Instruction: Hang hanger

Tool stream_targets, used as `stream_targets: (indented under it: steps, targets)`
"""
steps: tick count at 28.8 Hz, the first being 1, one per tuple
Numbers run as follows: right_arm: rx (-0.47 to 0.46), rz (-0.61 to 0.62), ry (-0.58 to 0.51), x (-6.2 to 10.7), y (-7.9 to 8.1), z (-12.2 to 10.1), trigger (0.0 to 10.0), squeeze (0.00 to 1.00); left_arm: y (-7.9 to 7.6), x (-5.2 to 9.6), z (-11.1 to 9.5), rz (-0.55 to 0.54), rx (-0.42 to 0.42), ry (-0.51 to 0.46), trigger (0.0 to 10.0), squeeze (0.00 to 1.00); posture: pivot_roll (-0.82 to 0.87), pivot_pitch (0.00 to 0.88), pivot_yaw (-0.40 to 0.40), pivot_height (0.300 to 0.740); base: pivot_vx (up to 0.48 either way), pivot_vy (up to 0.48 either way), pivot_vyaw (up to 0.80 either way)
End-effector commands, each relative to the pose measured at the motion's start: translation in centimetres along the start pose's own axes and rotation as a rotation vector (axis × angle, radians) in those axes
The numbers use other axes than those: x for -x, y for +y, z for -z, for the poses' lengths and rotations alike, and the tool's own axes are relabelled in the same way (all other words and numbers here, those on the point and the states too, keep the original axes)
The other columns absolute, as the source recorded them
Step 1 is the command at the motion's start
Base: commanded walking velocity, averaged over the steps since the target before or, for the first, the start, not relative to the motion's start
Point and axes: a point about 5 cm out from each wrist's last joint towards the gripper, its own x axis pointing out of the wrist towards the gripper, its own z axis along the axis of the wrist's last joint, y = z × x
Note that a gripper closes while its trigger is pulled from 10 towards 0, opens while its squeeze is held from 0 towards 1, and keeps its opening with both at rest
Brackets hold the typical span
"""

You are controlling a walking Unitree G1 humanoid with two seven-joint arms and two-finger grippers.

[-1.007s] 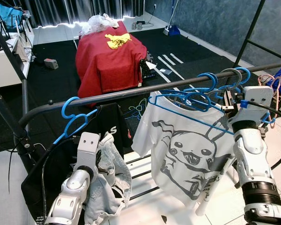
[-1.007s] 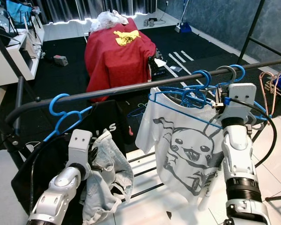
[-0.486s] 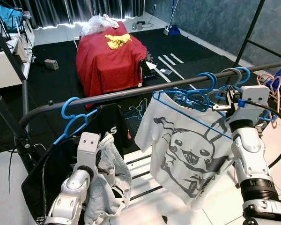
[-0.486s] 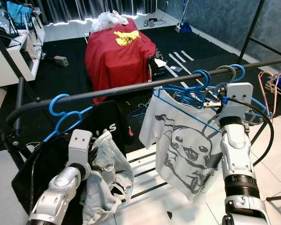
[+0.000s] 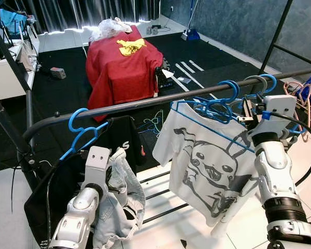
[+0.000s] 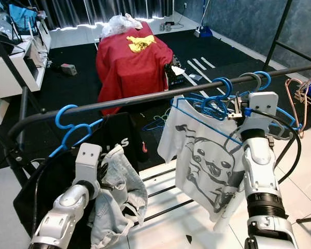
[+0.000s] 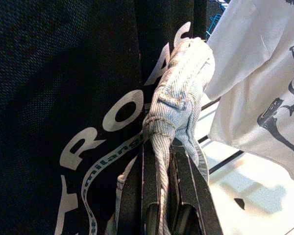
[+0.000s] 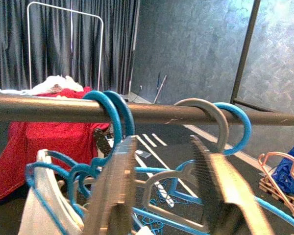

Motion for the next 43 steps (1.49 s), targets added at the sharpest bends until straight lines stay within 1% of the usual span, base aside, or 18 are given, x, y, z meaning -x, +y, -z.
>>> stream_targets:
  steps: [1,3,4,13,15,20,24,30,34,39,43]
  targets:
    - [-0.006,-0.003,0.003,0.1,0.5,0.2,10.0,0.31,0.5,0.0,-0.7,-0.009,-0.033,-0.021,10.0,0.00,0.05,0.025,0.047,0.740,0.000,0.000,0.00]
    - [-0.007,-0.003,0.005,0.1,0.5,0.2,10.0,0.31,0.5,0.0,-0.7,-0.009,-0.032,-0.021,10.0,0.00,0.05,0.025,0.047,0.740,0.000,0.000,0.00]
    - [-0.007,-0.005,0.007,0.2,0.6,0.3,10.0,0.00,0.5,0.0,-0.7,-0.008,-0.033,-0.020,10.0,0.00,0.04,0.022,0.055,0.740,0.000,0.000,0.00]
    - [-0.014,-0.032,0.021,0.2,0.8,0.5,10.0,0.00,0.2,-0.2,-0.6,0.002,-0.033,-0.017,10.0,0.00,0.03,0.026,0.066,0.740,0.000,0.000,0.00]
    - [-0.023,-0.060,0.040,0.3,1.2,0.8,10.0,0.00,0.0,-0.5,-0.9,0.008,-0.034,-0.020,10.0,0.00,0.04,0.022,0.068,0.740,0.000,0.000,0.00]
    - [-0.032,-0.084,0.058,0.2,1.5,1.1,10.0,0.00,0.2,-0.7,-1.0,0.005,-0.035,-0.023,10.0,0.00,0.04,0.022,0.067,0.740,0.000,0.000,0.00]
    - [-0.034,-0.115,0.077,-0.3,1.9,1.1,10.0,0.00,0.7,-0.8,-1.0,-0.007,-0.038,-0.020,10.0,0.00,0.04,0.021,0.060,0.740,0.000,0.000,0.00]
    - [-0.034,-0.121,0.080,-0.5,1.9,1.1,10.0,0.00,0.7,-0.9,-1.0,-0.009,-0.039,-0.019,10.0,0.00,0.04,0.023,0.055,0.740,0.000,0.000,0.00]
    - [-0.032,-0.183,0.113,-1.3,2.1,1.1,10.0,0.00,0.8,-1.1,-0.8,-0.024,-0.029,-0.016,10.0,0.00,0.04,0.015,0.041,0.740,0.000,0.000,0.00]
    - [-0.031,-0.204,0.119,-1.6,2.3,1.0,10.0,0.00,0.9,-1.2,-0.9,-0.027,-0.028,-0.017,10.0,0.00,0.03,0.014,0.040,0.740,0.000,0.000,0.00]
    - [-0.031,-0.218,0.138,-2.3,2.5,0.8,10.0,0.00,1.1,-1.3,-0.9,-0.028,-0.033,-0.012,10.0,0.00,0.03,0.019,0.043,0.740,0.000,0.000,0.00]
